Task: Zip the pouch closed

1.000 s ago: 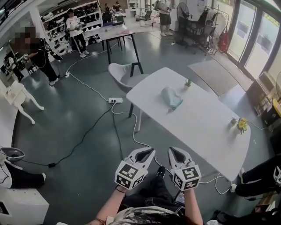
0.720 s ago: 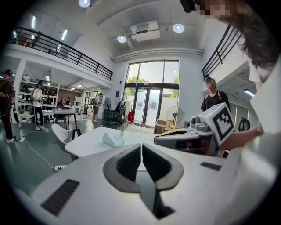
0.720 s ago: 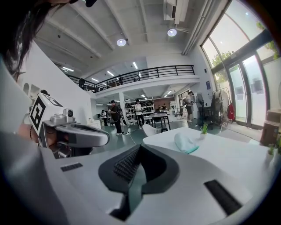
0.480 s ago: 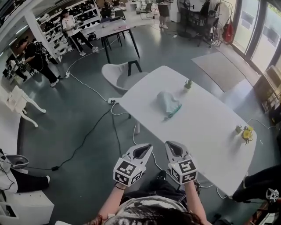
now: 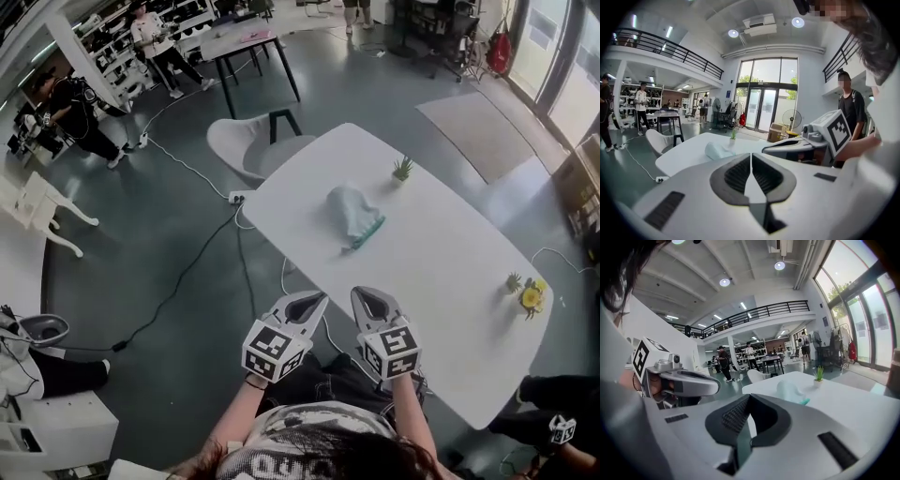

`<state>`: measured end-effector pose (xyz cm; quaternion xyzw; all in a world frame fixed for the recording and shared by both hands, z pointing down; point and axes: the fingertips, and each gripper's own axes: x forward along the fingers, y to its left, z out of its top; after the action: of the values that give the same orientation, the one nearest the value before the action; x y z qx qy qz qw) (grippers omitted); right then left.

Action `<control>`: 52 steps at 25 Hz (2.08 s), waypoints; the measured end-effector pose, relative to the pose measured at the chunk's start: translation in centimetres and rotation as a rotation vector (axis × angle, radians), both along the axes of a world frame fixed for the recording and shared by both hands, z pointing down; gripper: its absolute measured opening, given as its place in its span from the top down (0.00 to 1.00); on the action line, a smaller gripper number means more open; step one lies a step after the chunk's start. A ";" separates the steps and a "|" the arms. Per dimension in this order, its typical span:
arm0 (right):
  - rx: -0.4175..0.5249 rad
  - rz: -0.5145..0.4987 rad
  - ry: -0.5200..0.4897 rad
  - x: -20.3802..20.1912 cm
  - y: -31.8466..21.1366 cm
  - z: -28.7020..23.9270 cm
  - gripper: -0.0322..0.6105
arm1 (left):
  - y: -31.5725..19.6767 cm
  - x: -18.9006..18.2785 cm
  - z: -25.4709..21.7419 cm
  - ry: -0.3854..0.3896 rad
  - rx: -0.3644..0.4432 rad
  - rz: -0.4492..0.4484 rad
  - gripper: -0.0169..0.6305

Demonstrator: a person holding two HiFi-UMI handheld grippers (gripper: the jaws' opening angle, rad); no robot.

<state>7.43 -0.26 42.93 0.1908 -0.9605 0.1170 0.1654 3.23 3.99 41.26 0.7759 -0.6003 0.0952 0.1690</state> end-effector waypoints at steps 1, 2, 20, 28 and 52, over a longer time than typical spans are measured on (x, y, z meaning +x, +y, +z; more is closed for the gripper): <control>-0.009 0.011 -0.002 0.1 -0.6 0.2 0.95 | -0.5 0.0 0.1 -0.008 -0.005 0.008 0.95; -0.018 0.020 -0.002 0.1 -1.2 0.4 0.95 | -0.9 0.0 0.1 -0.020 -0.012 0.012 0.95; -0.135 0.244 0.105 -4.3 -9.5 8.2 0.95 | -11.3 -5.3 9.5 -0.064 -0.197 0.344 0.94; -0.182 0.383 0.157 -5.9 -12.2 10.1 0.95 | -15.0 -6.1 15.1 -0.081 -0.312 0.549 0.94; -0.284 0.497 0.266 -5.5 -11.5 14.5 0.90 | -16.6 -3.3 21.0 -0.203 -0.408 0.893 0.93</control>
<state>1.94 -11.74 57.46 0.4084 -0.8284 0.2610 0.2808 -0.12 -12.59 62.31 0.8950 -0.1923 0.3488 0.2007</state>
